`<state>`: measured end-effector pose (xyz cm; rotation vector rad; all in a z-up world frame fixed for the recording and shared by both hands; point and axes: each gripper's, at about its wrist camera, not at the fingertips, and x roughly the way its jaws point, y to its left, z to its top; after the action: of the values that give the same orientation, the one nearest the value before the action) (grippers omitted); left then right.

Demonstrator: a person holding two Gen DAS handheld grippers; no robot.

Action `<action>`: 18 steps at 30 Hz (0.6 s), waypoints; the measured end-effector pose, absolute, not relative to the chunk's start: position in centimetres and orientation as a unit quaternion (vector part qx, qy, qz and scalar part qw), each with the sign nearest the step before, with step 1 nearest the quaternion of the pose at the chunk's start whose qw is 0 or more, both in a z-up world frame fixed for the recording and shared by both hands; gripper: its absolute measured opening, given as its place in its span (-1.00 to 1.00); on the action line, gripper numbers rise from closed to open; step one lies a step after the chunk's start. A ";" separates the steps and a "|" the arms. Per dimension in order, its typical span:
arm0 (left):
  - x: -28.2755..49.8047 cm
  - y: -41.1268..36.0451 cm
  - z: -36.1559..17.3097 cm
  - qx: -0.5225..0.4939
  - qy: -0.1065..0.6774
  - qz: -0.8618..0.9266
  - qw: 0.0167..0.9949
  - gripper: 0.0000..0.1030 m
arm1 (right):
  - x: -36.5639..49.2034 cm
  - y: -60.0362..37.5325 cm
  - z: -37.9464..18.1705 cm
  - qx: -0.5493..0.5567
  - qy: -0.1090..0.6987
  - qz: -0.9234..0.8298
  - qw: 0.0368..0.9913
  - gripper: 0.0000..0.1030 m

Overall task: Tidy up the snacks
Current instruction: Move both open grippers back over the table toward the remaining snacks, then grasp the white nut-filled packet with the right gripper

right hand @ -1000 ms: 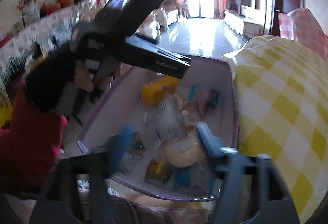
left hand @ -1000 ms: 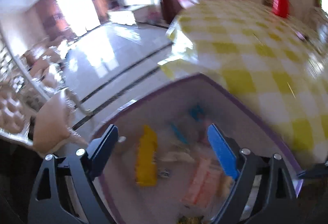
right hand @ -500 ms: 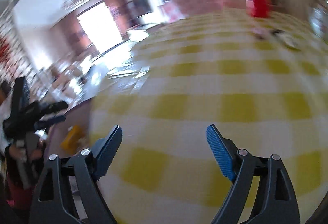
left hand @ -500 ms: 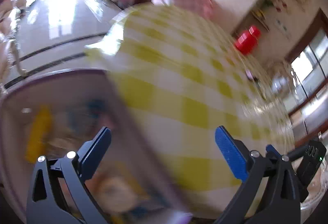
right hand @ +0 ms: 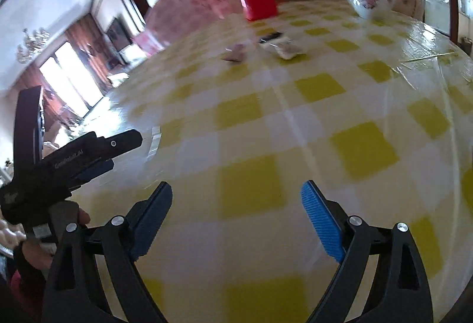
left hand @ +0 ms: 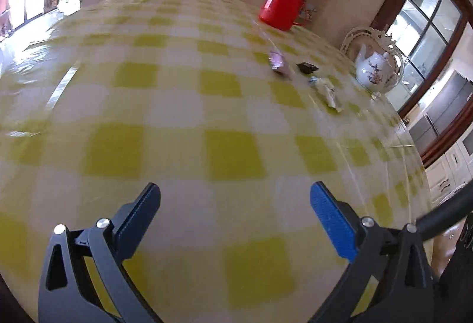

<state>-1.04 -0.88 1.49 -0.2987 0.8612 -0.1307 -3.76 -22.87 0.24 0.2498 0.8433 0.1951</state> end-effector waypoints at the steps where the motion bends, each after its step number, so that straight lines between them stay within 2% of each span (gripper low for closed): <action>1: -0.5 -1.4 1.2 -0.141 0.415 -0.066 0.896 0.97 | -2.8 -23.0 0.0 0.118 0.413 0.082 0.899 0.68; 8: 0.4 -2.8 1.4 -0.134 0.400 -0.110 0.900 0.97 | 7.0 -25.0 0.4 0.068 0.387 0.043 0.919 0.68; 18: 1.3 -3.9 0.9 -0.130 0.410 -0.134 0.892 0.96 | 20.7 -24.7 -1.1 0.020 0.443 0.063 0.894 0.69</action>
<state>1.34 -3.88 0.90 -0.2707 0.8517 -0.2790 20.74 -24.67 -1.12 0.0410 0.9182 0.1310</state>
